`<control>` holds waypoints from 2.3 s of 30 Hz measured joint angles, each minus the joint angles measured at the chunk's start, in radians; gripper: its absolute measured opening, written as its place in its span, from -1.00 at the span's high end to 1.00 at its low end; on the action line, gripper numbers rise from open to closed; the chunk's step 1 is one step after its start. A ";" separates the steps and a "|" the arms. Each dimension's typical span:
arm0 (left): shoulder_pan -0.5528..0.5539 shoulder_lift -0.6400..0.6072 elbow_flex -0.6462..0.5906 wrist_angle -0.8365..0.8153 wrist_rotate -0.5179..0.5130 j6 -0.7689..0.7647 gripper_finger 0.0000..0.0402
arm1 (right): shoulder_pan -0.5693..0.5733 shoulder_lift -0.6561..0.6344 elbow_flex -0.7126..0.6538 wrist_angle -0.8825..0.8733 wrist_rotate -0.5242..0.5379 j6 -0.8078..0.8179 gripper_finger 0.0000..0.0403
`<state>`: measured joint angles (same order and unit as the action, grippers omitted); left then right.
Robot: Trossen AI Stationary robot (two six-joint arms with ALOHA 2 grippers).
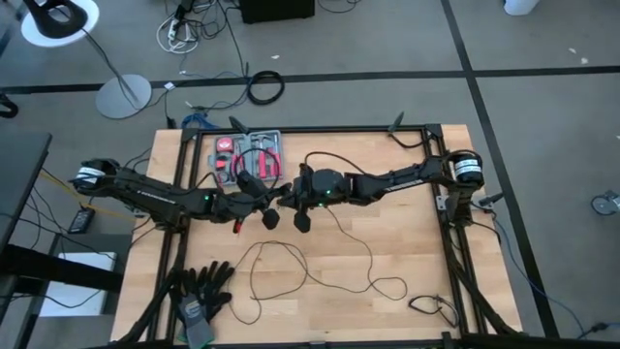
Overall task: Coil cords
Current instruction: Coil the black wire onto the spool
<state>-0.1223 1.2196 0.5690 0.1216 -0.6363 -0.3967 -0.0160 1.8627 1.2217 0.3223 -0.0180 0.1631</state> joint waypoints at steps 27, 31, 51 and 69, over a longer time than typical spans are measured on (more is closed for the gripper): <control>-0.001 -0.004 0.000 -0.079 0.157 0.003 1.00 | -0.066 -0.102 0.001 -0.454 -0.029 0.019 0.99; -0.001 -0.004 0.000 -0.046 0.172 0.003 1.00 | -0.066 -0.102 0.001 -0.486 -0.030 -0.028 0.93; -0.001 -0.125 -0.001 -0.057 0.043 -0.001 1.00 | 0.003 -0.129 -0.143 -0.665 0.130 0.114 0.49; -0.001 -0.129 -0.001 0.009 0.037 0.001 1.00 | 0.200 -0.212 -0.855 0.793 0.553 0.145 0.66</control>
<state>-0.1234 1.0908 0.5682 0.1309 -0.5992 -0.3960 0.1841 1.6507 0.3664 1.1153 0.5345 0.3081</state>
